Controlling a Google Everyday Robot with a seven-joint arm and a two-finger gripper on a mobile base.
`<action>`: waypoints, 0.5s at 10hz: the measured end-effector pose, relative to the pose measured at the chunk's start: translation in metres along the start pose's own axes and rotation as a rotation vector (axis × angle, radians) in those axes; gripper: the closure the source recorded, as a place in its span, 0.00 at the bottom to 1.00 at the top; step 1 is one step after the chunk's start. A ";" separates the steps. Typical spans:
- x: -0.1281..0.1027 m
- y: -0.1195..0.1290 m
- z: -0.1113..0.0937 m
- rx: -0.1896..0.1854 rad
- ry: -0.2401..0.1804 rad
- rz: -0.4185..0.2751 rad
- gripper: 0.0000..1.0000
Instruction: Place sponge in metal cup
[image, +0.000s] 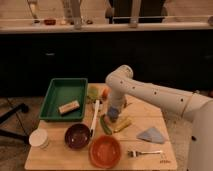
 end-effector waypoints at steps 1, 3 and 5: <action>0.000 0.000 0.001 0.003 -0.005 0.000 0.91; 0.000 0.000 0.002 0.012 -0.013 0.001 0.70; -0.001 0.002 0.003 0.019 -0.020 0.005 0.50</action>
